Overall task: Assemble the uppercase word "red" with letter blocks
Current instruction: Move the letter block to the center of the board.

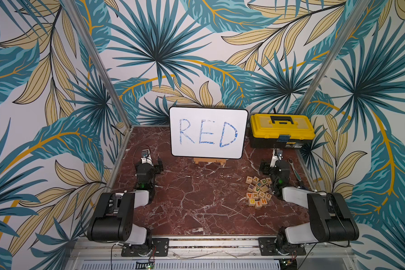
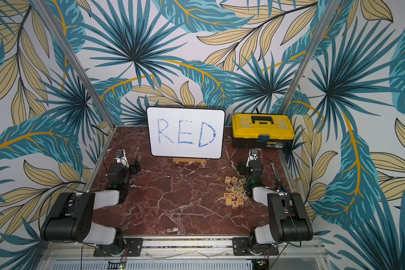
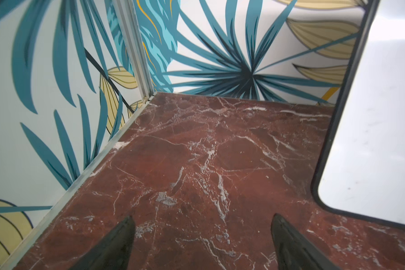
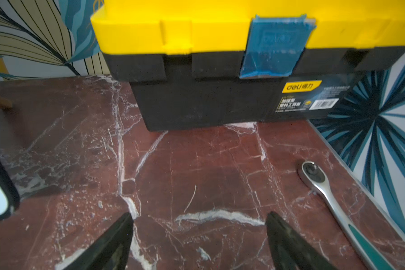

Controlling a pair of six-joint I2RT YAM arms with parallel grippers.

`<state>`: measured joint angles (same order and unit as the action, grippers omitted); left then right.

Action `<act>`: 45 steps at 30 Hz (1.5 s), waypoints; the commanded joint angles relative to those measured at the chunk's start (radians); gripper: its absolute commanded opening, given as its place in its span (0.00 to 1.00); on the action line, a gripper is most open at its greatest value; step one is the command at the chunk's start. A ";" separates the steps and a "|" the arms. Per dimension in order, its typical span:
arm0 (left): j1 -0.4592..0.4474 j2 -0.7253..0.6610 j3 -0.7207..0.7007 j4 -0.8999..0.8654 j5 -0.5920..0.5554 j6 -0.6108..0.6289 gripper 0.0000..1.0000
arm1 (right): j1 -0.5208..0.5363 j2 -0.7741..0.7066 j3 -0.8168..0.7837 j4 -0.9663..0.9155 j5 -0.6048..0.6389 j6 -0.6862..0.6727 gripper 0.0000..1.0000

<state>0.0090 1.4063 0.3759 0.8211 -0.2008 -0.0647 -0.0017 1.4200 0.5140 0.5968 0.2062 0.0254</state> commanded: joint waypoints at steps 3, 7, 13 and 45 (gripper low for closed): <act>-0.014 -0.165 -0.017 -0.109 0.037 0.027 0.85 | 0.007 -0.074 0.144 -0.301 -0.004 0.008 0.81; -0.083 -0.239 0.043 -0.247 0.001 0.057 0.84 | 0.018 -0.081 0.256 -0.527 -0.046 0.025 0.77; -0.185 -0.221 0.139 -0.338 0.136 -0.059 0.81 | 0.090 -0.061 0.490 -0.980 -0.023 0.055 0.69; -0.267 -0.237 0.155 -0.479 0.369 0.013 0.85 | 0.395 -0.058 0.466 -1.458 -0.154 0.148 0.49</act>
<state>-0.2604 1.1786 0.5694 0.3466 0.1577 -0.0441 0.3855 1.3468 1.0092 -0.8646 0.0658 0.1467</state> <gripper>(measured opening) 0.854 0.492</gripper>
